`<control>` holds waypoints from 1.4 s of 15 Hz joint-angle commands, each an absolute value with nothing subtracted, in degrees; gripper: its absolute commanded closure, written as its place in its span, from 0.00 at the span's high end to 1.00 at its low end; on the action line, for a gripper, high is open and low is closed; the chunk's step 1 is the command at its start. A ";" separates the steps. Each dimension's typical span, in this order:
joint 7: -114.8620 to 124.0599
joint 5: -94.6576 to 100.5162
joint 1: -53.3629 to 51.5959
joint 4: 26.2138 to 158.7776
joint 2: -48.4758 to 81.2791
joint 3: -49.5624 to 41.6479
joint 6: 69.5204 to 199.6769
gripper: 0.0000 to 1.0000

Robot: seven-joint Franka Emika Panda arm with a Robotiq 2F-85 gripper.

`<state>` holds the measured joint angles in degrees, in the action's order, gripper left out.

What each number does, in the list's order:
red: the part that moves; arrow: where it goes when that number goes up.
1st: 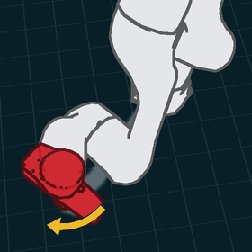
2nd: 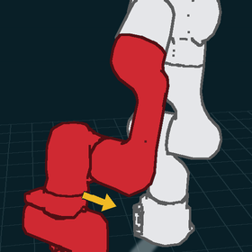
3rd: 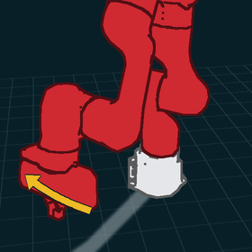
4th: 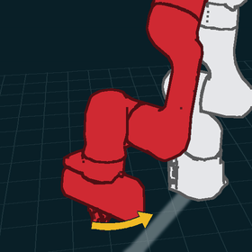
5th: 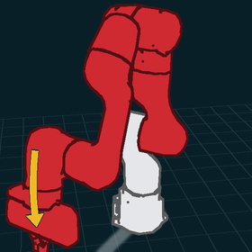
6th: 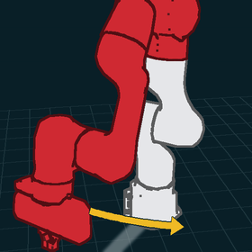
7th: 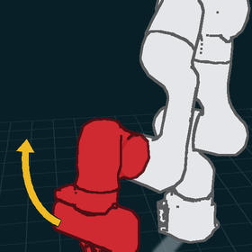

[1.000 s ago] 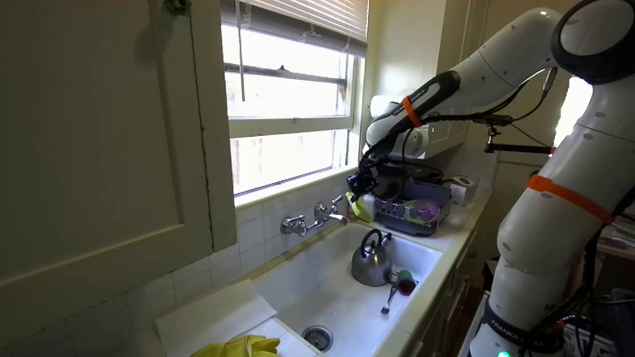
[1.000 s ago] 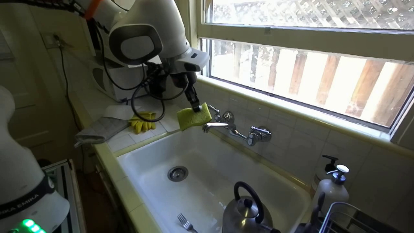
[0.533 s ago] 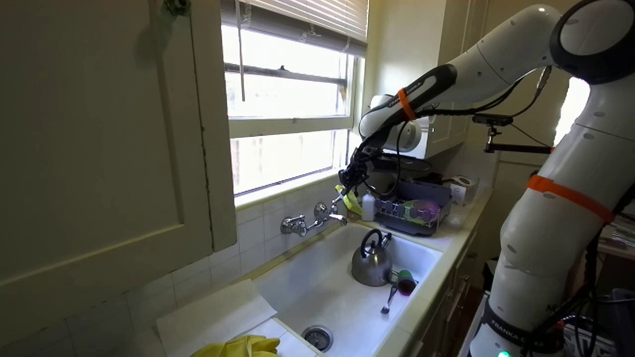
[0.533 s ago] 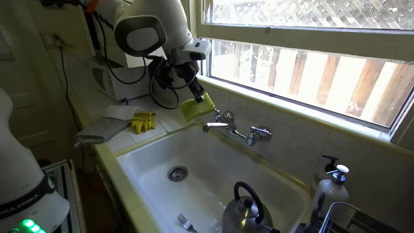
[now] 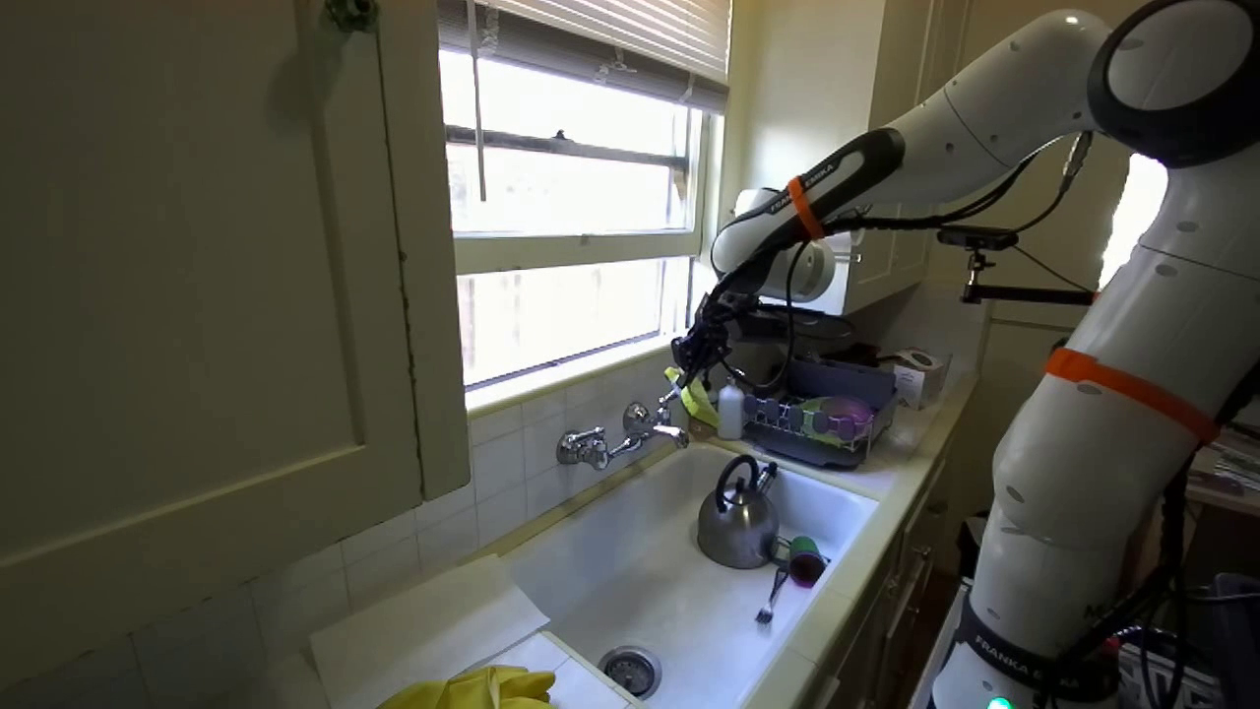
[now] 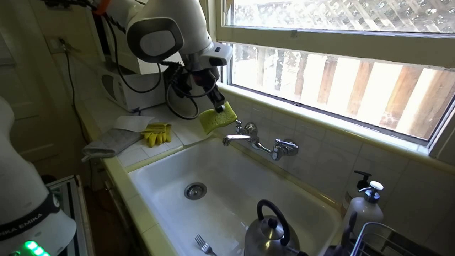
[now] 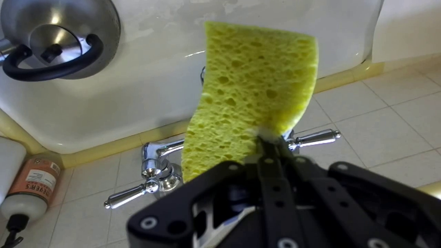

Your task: Use the yellow sponge to clean the left tap

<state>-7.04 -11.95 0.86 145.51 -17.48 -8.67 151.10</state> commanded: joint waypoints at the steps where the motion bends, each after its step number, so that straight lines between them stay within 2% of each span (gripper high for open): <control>1: -8.99 -11.85 -0.07 142.27 -13.93 -8.16 151.45 0.01; 8: -20.14 -16.69 -3.99 136.14 -5.65 -7.35 153.39 0.01; 21: -35.91 -27.51 -3.50 126.53 6.99 -3.57 157.63 0.01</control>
